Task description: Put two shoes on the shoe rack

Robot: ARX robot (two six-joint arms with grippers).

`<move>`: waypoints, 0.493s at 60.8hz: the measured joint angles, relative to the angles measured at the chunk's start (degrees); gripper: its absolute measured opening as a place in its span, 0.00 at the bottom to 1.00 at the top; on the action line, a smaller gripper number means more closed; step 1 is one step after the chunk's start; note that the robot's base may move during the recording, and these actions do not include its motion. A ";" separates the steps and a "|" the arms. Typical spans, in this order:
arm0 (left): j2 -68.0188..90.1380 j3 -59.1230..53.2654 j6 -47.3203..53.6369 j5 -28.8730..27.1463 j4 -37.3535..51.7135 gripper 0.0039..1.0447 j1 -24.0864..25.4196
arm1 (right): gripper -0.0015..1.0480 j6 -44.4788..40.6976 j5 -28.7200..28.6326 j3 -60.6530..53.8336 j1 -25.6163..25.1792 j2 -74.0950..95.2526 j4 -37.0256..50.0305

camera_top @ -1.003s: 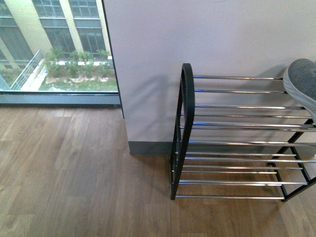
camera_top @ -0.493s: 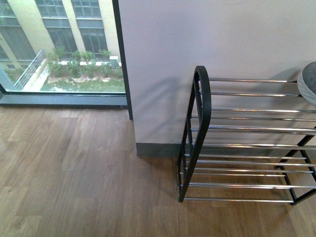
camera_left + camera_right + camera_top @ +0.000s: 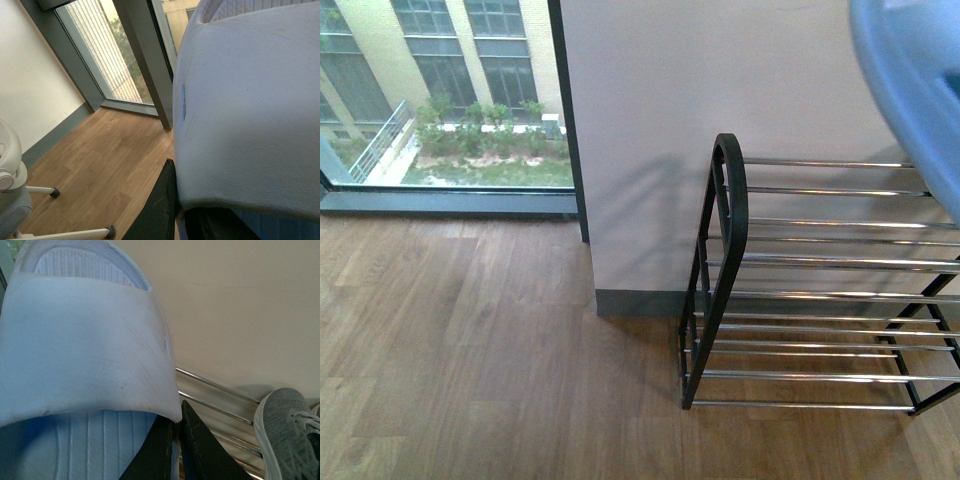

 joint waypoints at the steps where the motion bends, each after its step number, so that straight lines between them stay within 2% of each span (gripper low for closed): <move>1: 0.00 0.00 0.00 0.02 0.00 0.02 0.00 | 0.02 -0.15 0.35 0.42 0.11 0.98 0.31; 15: 0.00 0.00 0.00 0.00 0.00 0.02 0.00 | 0.02 -0.70 5.42 9.73 1.27 18.88 4.44; 30: 0.00 0.00 0.00 0.00 0.00 0.02 0.00 | 0.02 -0.72 10.58 19.10 1.62 31.67 4.39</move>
